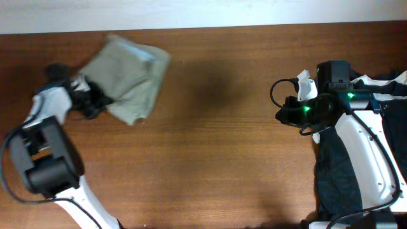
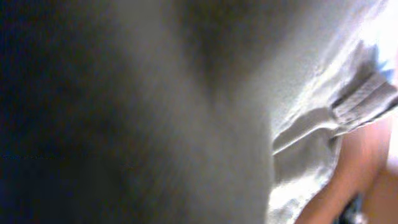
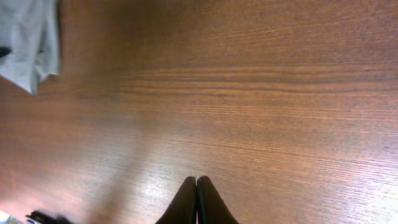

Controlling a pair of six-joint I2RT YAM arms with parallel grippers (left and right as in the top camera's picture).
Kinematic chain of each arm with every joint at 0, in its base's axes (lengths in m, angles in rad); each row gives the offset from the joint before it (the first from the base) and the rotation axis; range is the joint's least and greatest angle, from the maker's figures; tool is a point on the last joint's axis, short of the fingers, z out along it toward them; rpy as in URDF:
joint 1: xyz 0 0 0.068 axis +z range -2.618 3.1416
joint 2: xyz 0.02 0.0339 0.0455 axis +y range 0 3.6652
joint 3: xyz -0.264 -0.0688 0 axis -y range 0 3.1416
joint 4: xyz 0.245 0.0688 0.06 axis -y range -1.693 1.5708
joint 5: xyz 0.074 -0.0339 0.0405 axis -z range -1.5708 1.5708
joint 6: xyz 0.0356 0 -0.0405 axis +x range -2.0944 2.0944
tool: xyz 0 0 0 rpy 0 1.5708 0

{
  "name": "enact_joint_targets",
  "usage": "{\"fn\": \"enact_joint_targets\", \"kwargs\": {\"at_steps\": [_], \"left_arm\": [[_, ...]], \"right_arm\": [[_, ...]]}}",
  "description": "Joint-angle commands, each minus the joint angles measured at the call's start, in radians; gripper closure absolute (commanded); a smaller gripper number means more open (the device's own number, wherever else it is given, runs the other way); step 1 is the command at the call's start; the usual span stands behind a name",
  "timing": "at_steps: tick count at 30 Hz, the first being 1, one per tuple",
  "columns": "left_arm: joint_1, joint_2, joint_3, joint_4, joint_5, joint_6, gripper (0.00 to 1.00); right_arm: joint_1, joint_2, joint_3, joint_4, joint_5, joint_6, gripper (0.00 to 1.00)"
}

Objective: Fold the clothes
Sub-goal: 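Grasp the folded shorts with the left gripper and place them at the left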

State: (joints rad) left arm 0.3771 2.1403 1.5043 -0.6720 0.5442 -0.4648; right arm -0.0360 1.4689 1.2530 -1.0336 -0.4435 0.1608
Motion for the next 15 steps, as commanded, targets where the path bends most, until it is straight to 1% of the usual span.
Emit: {"fn": "enact_joint_targets", "kwargs": {"at_steps": [1,3,4,6,7,8,10,11,12,13,15], "left_arm": [[0.151,-0.024,-0.044,-0.010,-0.064,0.006,1.00],[0.208,-0.024,-0.072,-0.009,-0.116,0.003,1.00],[0.229,-0.024,-0.089,-0.002,-0.164,-0.029,1.00],[0.261,-0.024,-0.129,0.066,-0.171,-0.040,0.99],[0.266,-0.024,-0.138,0.082,-0.171,-0.039,0.95],[0.267,-0.024,-0.139,0.085,-0.171,-0.026,0.83],[0.259,-0.024,-0.139,0.073,-0.163,0.046,0.58],[0.259,-0.024,-0.138,0.057,-0.164,0.068,0.48],[0.260,-0.025,-0.138,0.039,-0.164,0.096,0.44],[0.271,-0.032,-0.135,-0.005,-0.168,0.155,0.39],[0.305,-0.069,-0.127,-0.079,-0.175,0.172,0.38]], "right_arm": [[-0.004,-0.010,0.009,0.001,0.002,-0.008,0.94],[-0.004,-0.010,0.009,0.000,0.002,-0.008,0.94],[-0.004,-0.010,0.009,0.000,0.002,-0.008,0.95],[-0.004,-0.010,0.009,-0.002,0.002,-0.008,0.94],[-0.004,-0.010,0.009,-0.004,0.002,-0.008,0.94],[-0.004,-0.010,0.009,-0.004,0.002,-0.008,0.94],[-0.004,-0.010,0.009,-0.004,0.002,-0.008,0.95],[-0.004,-0.010,0.009,-0.007,0.002,-0.008,0.95],[-0.004,-0.010,0.009,-0.011,0.002,-0.008,0.95],[-0.004,-0.010,0.009,-0.019,0.002,-0.008,0.95],[-0.004,-0.010,0.009,-0.034,0.002,-0.008,0.95]]}}
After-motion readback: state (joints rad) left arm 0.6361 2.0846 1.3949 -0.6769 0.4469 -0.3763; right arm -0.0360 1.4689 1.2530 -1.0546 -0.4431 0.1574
